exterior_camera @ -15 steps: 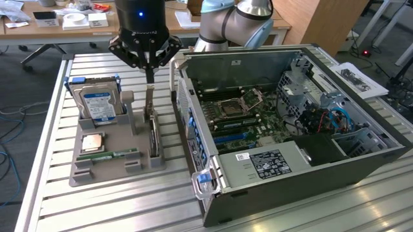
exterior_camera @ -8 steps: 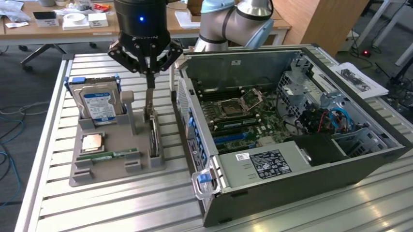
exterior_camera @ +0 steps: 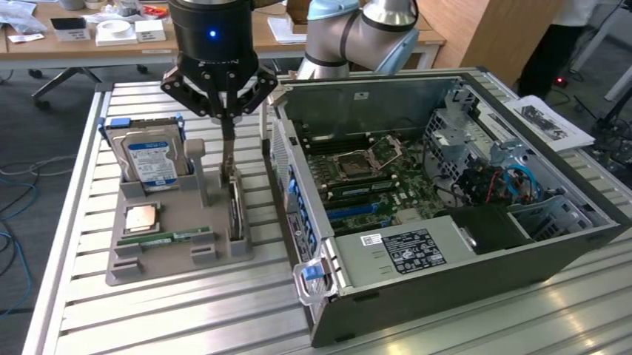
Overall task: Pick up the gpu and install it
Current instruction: 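Reach for the gpu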
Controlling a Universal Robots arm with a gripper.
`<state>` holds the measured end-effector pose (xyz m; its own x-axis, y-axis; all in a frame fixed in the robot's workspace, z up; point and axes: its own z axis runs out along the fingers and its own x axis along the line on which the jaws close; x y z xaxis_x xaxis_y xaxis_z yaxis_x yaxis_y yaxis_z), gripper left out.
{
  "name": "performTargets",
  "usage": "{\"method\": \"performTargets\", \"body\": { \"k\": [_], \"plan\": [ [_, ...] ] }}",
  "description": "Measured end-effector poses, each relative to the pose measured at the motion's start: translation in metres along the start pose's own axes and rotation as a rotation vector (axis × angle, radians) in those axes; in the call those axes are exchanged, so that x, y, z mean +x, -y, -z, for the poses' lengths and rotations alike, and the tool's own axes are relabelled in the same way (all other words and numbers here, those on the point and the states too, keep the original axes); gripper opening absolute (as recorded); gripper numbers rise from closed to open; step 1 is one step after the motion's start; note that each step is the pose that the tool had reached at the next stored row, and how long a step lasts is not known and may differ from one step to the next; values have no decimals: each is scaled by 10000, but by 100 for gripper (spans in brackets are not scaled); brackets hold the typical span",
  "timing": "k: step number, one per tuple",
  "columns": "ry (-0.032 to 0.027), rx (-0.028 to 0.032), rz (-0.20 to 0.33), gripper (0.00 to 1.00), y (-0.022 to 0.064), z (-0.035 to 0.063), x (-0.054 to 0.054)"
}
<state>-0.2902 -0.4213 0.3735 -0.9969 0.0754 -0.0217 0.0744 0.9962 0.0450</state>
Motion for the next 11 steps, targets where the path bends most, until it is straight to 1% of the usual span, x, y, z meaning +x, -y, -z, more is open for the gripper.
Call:
{"method": "performTargets", "body": {
  "k": [4, 11],
  "plan": [
    [-1, 0, 1, 11, 6, -10, 77],
    [-1, 0, 0, 11, 13, -119, 101]
  ]
}}
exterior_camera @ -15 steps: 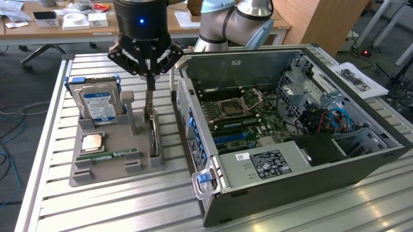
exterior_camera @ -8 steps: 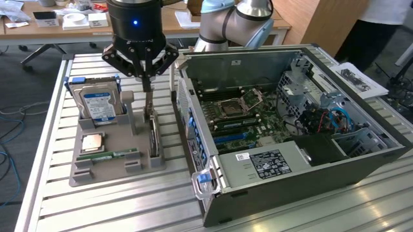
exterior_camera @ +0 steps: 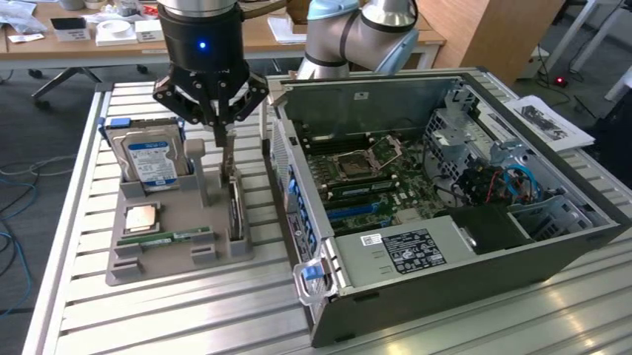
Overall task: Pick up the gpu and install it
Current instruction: 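Reach for the gpu, then pick up the gpu and move the gpu toward the slot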
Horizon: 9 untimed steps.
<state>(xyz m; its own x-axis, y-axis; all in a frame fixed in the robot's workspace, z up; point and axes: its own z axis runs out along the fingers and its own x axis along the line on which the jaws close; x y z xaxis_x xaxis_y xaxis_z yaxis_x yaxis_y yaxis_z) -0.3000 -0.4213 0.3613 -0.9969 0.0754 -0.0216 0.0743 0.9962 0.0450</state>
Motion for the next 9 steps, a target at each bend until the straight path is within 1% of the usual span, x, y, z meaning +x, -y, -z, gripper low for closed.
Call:
{"method": "performTargets", "body": {
  "k": [9],
  "plan": [
    [-1, 1, 0, 11, 1, -12, 2]
  ]
}}
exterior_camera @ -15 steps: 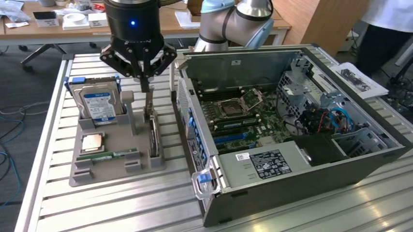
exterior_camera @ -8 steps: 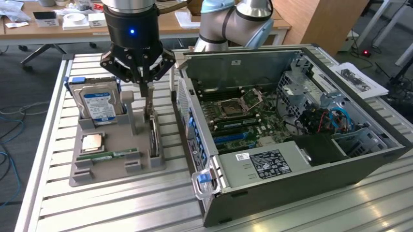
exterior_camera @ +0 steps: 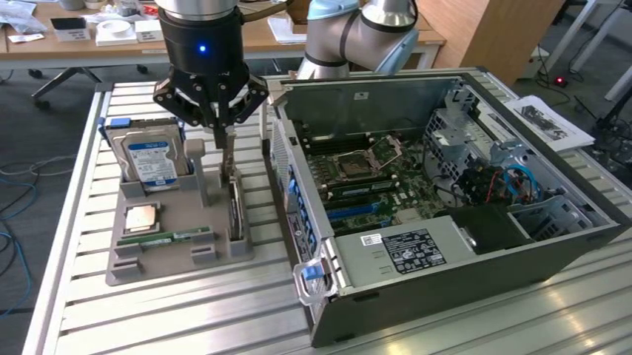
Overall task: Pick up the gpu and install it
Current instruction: 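Pick up the gpu and move the gpu toward the slot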
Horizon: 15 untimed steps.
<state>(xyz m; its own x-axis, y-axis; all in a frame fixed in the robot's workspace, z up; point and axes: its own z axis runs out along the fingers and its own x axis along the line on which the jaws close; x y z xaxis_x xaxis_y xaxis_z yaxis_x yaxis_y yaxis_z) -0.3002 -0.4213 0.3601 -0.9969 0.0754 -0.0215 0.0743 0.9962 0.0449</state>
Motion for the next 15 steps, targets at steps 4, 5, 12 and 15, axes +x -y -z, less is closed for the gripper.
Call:
{"method": "performTargets", "body": {
  "k": [4, 5, 12, 15],
  "plan": [
    [0, 0, 0, 11, 0, 0, 0],
    [0, -1, 0, 11, 0, 0, 0],
    [0, 0, 0, 29, 0, 0, 0],
    [0, 0, 0, 36, 0, 0, 0]
  ]
}}
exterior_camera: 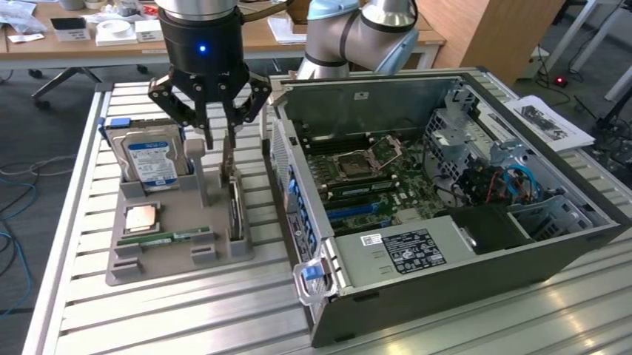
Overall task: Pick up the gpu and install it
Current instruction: 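Pick up the gpu and move the gpu toward the slot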
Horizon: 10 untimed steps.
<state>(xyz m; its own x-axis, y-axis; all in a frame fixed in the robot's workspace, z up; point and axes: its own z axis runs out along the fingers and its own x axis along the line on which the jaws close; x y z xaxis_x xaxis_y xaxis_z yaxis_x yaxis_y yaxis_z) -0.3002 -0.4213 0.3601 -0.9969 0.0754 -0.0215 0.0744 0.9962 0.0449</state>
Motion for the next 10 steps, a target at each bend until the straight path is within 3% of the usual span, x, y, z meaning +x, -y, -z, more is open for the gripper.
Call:
{"method": "performTargets", "body": {
  "k": [10],
  "plan": [
    [0, 0, 0, 36, 0, 0, 0]
  ]
}}
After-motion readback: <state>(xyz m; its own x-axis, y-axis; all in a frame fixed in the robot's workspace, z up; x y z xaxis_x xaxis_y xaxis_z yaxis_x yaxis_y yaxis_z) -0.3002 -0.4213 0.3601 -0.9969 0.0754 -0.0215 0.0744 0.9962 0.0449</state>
